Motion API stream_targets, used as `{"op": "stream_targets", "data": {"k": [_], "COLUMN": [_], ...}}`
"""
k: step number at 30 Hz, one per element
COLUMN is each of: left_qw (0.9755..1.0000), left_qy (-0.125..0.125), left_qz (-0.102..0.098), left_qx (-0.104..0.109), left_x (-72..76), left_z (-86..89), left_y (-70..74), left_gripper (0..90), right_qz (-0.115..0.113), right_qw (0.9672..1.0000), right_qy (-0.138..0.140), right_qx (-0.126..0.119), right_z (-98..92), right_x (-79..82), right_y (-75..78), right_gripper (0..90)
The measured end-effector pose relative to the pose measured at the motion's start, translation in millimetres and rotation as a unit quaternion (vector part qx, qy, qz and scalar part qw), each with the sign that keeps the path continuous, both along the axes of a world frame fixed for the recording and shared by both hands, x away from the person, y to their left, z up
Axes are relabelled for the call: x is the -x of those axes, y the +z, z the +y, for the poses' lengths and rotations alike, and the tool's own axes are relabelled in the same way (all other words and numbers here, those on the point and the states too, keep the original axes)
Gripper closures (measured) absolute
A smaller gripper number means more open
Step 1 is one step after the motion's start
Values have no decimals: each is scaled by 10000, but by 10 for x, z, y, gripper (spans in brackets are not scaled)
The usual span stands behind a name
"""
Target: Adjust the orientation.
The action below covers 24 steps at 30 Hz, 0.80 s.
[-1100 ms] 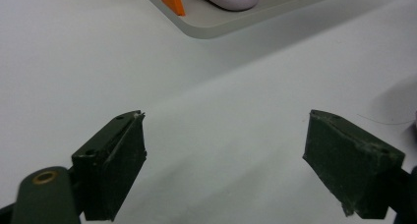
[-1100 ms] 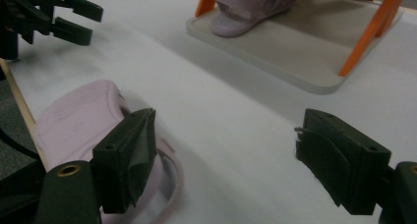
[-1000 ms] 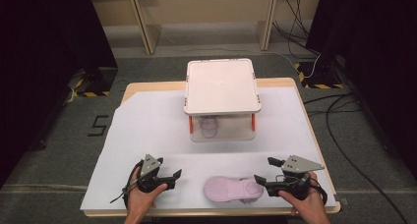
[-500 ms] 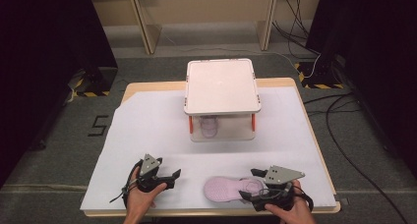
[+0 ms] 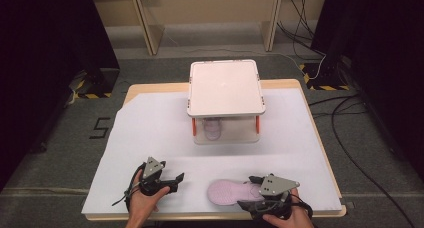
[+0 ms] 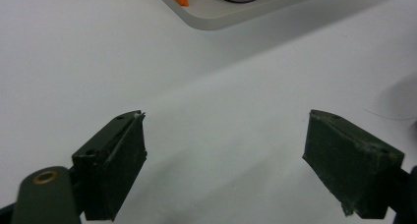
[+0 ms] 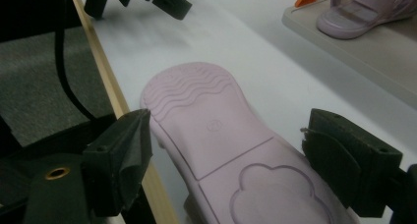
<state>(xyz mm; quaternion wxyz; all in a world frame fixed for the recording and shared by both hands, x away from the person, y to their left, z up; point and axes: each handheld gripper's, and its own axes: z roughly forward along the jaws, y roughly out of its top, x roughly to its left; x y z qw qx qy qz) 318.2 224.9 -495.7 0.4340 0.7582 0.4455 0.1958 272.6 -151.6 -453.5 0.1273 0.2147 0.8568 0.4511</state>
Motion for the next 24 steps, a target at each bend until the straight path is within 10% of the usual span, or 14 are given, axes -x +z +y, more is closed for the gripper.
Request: {"op": "stream_targets", "data": {"k": [12,24], "left_qw": [10000,10000], "left_qy": [-26,-28], "left_qz": [29,54], "left_qx": [-32,-24], "left_x": [-7,-13], "left_z": [-9,-21], "left_y": [-14,-26], "left_gripper": [154,157], "right_qz": [-221,-5], "right_qw": [9990,9998], "right_qy": [20,15], "right_qx": [384,217], "right_z": [31,30], "right_x": [-53,-183], "right_y": [-48,-38], "right_gripper": [214,222]}}
